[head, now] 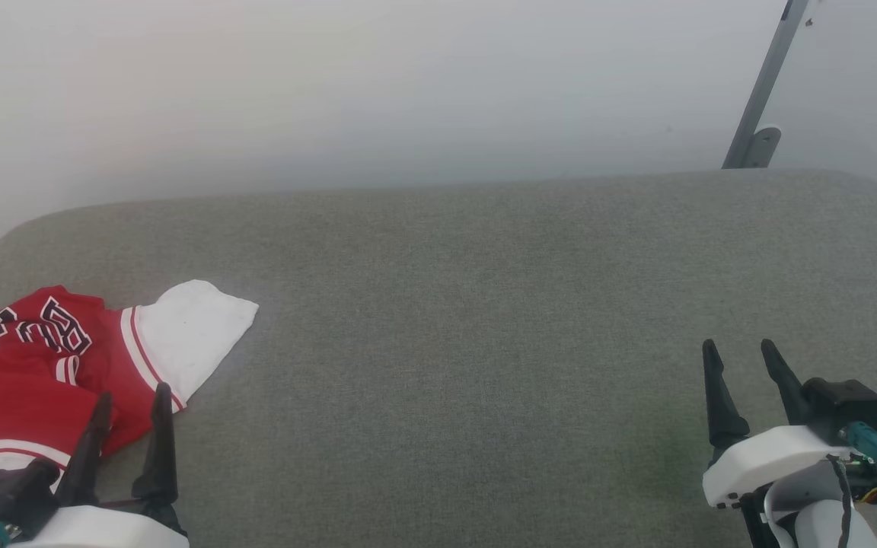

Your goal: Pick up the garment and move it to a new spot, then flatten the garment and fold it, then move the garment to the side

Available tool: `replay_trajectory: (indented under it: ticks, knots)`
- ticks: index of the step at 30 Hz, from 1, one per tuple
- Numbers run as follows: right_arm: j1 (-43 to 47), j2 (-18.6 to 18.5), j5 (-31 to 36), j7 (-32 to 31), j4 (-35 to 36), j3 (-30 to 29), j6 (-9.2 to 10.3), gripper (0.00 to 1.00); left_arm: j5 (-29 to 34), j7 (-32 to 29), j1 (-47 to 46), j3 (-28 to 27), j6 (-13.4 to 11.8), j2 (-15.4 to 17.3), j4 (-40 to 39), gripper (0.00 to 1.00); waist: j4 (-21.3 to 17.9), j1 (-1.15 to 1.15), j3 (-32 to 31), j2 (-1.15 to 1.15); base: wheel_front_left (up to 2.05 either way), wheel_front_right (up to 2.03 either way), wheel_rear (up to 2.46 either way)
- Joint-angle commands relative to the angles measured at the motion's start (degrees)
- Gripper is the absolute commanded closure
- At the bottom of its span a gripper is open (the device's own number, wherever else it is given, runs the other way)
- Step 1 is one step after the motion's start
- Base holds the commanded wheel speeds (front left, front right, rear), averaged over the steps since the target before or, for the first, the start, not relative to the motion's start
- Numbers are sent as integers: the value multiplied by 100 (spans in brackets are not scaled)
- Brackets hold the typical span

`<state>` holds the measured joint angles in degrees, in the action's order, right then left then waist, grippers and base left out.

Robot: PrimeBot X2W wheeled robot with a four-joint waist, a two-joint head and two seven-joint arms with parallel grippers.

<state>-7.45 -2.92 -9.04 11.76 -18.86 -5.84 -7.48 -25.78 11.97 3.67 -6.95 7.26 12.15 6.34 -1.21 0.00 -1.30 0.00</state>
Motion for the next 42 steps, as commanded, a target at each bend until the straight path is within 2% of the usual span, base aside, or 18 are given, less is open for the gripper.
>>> replay_trajectory:
  ticks: [1, 12, 29, 42]
  knots:
    - [-98, -6, 139, 66, 39, -7, -1, 0, 127, 44, 57, 7, 18, 52, -62, 0, -4, 0, 0, 0, 0, 0, 0]
    - [-80, -5, 714, 199, 168, -28, -1, 0, 403, 172, 149, 104, 20, 216, -186, 0, -31, 0, -12, 0, 0, 0, 0]
    - [-60, 0, 1429, 363, 249, -44, -1, 0, 472, 342, 206, 125, 22, 398, -158, 0, -65, 0, -56, 0, 0, 0, 0]
    - [48, 1, 1427, 354, 329, -103, -1, 0, 370, 327, 142, 12, 22, 436, -2, 0, -89, 0, -85, 0, 0, 0, 0]
